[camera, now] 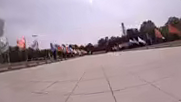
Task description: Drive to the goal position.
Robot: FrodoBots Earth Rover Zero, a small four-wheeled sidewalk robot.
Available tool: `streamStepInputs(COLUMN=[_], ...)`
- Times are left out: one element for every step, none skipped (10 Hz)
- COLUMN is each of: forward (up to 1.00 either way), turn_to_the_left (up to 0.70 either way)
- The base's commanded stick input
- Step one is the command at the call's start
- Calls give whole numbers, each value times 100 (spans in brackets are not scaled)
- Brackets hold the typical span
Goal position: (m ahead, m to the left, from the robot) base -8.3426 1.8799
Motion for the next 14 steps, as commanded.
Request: streamStepInputs(forward=[55,99,100,100,40,0,0,0,0,0,0,0,0,0], turn_to_the_left=[0,0,0,0,0,55,100,100,100,100,100,100,100,100])
